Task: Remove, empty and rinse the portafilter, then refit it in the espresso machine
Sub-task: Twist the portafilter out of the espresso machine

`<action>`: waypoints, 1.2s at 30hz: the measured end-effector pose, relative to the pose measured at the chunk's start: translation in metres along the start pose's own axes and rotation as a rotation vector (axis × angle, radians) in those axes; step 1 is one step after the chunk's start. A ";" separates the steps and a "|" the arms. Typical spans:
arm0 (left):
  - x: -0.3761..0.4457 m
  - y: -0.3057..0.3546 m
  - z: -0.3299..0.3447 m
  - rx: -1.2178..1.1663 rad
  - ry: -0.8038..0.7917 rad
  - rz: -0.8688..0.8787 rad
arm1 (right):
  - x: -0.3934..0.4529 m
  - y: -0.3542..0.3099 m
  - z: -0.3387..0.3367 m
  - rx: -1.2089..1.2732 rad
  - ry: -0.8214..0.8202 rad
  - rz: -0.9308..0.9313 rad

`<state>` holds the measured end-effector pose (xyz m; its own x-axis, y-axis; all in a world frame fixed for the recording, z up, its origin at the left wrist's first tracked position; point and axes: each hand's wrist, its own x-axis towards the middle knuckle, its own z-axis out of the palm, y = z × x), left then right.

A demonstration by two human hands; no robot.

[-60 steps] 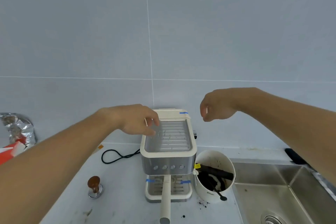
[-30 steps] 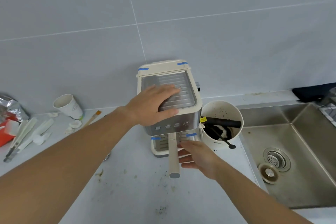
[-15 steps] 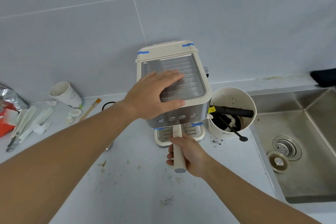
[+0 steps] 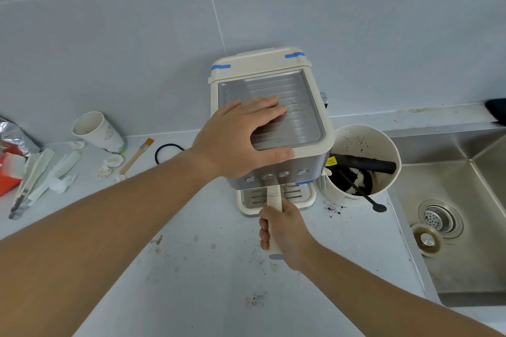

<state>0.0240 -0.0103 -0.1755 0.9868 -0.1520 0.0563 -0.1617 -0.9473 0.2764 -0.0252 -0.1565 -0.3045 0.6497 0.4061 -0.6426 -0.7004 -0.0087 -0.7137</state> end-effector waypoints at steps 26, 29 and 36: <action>-0.003 0.006 -0.002 0.020 0.007 -0.011 | -0.001 0.004 0.010 -0.028 0.082 -0.068; -0.002 0.005 -0.001 0.017 0.016 -0.005 | 0.001 0.008 0.020 0.040 0.112 -0.067; -0.002 0.002 -0.001 -0.023 0.023 -0.011 | 0.013 0.018 0.060 0.258 0.120 -0.112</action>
<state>0.0220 -0.0120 -0.1736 0.9881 -0.1346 0.0748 -0.1511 -0.9421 0.2994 -0.0465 -0.0964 -0.3090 0.7465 0.2801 -0.6036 -0.6646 0.2690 -0.6971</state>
